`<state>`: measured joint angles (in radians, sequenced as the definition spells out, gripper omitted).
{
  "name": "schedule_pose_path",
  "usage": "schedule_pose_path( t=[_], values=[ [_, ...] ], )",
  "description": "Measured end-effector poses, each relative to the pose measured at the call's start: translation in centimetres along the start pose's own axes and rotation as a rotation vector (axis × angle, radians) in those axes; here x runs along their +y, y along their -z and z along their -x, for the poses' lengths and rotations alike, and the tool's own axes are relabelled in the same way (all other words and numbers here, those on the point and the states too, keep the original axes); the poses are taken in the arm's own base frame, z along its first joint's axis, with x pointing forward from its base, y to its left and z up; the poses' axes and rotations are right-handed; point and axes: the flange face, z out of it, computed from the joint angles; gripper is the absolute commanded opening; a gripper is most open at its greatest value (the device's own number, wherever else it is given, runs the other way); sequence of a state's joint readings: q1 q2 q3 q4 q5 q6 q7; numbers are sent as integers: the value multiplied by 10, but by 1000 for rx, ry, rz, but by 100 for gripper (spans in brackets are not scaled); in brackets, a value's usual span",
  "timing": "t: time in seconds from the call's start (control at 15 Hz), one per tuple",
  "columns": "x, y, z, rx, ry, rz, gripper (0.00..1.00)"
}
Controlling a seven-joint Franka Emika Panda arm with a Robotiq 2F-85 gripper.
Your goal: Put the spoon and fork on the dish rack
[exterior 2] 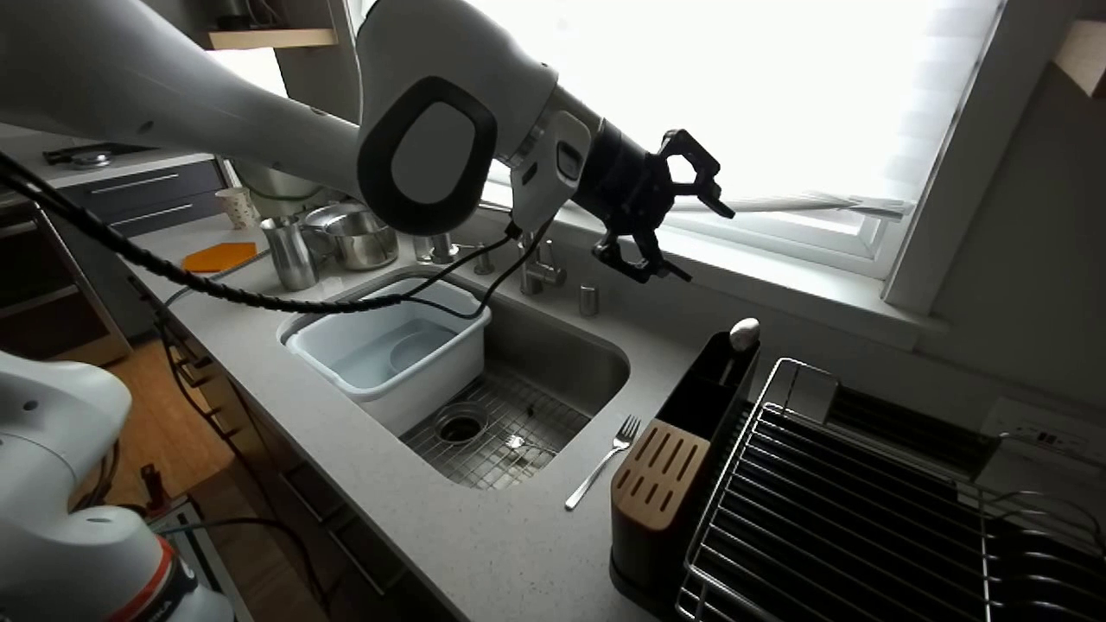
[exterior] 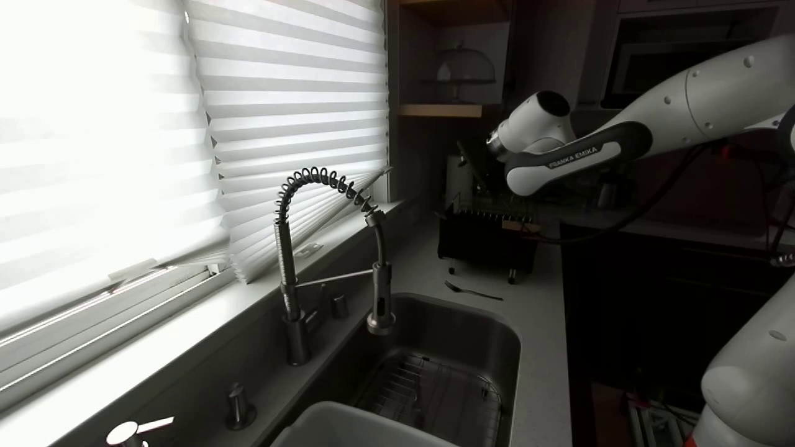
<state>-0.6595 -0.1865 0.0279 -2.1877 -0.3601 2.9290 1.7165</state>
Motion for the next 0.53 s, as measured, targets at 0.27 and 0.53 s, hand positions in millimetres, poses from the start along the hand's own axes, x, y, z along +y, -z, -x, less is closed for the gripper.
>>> schedule_pose_path(
  t=[0.27, 0.53],
  values=[
    [14, -9, 40, -46, 59, 108, 100],
    [37, -22, 87, -147, 193, 248, 100]
  ],
)
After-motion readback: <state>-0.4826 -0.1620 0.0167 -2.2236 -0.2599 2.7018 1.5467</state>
